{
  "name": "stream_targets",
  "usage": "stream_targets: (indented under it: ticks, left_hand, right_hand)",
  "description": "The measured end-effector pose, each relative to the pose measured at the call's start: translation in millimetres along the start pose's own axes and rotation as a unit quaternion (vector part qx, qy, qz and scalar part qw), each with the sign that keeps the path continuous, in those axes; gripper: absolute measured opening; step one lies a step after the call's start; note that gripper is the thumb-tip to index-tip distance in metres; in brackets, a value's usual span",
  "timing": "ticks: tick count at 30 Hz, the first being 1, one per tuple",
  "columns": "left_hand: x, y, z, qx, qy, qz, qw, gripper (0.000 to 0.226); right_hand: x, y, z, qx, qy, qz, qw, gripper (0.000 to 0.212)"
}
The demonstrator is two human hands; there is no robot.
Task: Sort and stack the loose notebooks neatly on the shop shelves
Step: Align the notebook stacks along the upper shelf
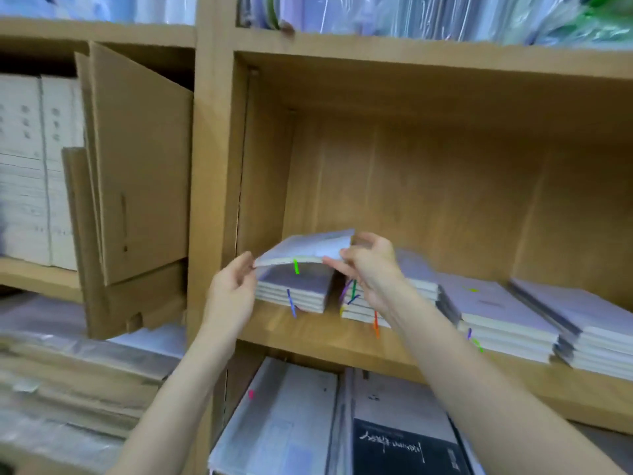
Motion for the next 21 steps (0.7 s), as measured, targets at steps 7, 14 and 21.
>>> stream_targets:
  ticks: [7, 14, 21]
  left_hand:
    - [32.5, -17.2, -28.5, 0.085, 0.346, -0.107, 0.928, 0.049]
    - [53.0, -9.6, -41.1, 0.113, 0.431, -0.122, 0.887, 0.055]
    - [54.4, -8.3, -47.6, 0.094, 0.440, -0.116, 0.885, 0.058]
  right_hand:
    - [21.5, 34.8, 34.6, -0.002, -0.348, 0.062, 0.935, 0.038]
    - [42.2, 36.0, 54.6, -0.015, -0.579, -0.012, 0.815, 0.035]
    - [32.1, 33.6, 55.5, -0.051, -0.587, -0.002, 0.808, 0.040]
Point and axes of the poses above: each hand's wrist, its own y-axis towards the middle knuckle, its own x-axis out of the palm, z = x × y, the point moved 9 cm from there along y, towards the middle knuckle, and after that the axes turned 3 degrees about x, right-handed, at the moved point
